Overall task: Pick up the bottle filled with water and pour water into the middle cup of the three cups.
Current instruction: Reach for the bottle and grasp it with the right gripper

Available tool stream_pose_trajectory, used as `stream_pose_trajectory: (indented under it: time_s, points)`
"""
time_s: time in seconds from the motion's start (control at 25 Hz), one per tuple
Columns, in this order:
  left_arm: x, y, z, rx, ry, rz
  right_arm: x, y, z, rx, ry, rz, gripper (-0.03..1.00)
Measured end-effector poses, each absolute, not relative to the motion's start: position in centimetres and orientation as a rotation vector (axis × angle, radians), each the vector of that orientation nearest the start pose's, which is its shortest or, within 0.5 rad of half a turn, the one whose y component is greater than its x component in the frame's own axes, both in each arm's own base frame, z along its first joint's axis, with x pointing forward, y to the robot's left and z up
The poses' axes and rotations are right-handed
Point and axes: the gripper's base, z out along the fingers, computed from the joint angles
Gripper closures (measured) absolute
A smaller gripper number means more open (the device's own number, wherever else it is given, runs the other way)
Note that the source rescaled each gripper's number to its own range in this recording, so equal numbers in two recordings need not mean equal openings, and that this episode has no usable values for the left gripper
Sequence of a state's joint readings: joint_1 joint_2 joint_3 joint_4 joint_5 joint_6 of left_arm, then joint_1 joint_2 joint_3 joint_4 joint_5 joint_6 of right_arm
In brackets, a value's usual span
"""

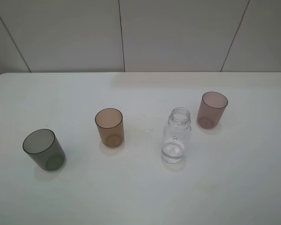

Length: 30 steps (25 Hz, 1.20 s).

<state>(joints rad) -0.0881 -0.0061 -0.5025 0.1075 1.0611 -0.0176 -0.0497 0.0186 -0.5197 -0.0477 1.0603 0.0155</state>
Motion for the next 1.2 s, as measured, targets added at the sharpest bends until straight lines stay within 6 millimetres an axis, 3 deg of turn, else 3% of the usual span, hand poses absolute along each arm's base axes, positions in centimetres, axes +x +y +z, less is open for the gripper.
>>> stream_pose_trajectory:
  time_s: [1.2]
  points:
    - [-0.56,0.91,27.83,0.066,2.031,0.062,-0.45,-0.36,28.29,0.069,2.042,-0.078,-0.03]
